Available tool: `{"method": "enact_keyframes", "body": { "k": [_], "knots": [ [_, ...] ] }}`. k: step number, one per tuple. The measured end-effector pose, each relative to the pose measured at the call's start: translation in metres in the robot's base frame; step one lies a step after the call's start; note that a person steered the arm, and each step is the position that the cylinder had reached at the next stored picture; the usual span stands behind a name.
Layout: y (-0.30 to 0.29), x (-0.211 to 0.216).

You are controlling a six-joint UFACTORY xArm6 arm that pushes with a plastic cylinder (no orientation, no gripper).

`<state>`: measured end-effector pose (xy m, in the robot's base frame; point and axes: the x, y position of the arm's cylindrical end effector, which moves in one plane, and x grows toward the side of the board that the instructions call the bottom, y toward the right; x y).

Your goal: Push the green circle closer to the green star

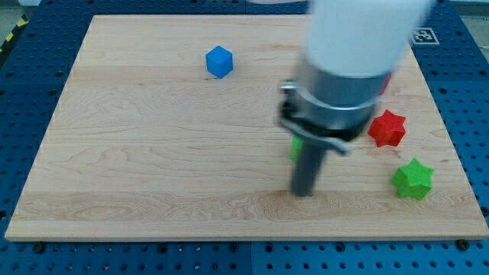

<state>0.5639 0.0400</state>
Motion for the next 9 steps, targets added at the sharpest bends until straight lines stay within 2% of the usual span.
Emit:
{"method": "enact_keyframes", "body": {
  "k": [1, 3, 5, 9],
  "knots": [
    [-0.033, -0.038],
    [-0.035, -0.043],
    [0.005, -0.060],
    [0.048, -0.052]
  ]
}}
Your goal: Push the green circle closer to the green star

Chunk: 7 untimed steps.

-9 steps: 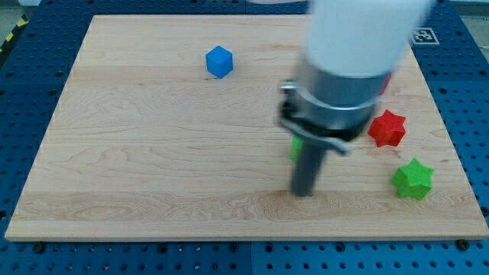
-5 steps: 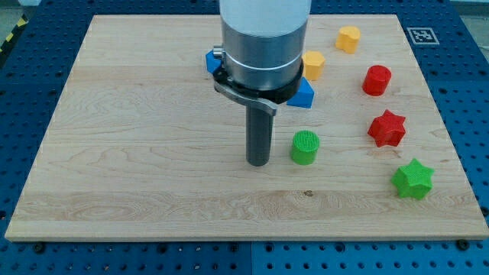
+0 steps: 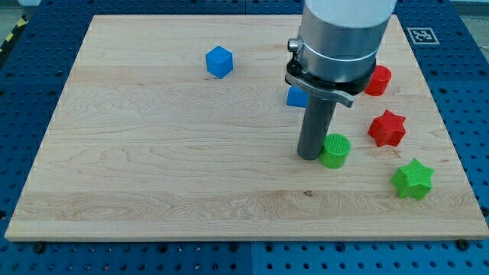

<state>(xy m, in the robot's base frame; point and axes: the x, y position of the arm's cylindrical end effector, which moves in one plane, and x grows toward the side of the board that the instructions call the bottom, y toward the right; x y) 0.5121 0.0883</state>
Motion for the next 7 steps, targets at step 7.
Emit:
{"method": "enact_keyframes", "body": {
  "k": [7],
  "knots": [
    [0.024, -0.027]
  ]
}}
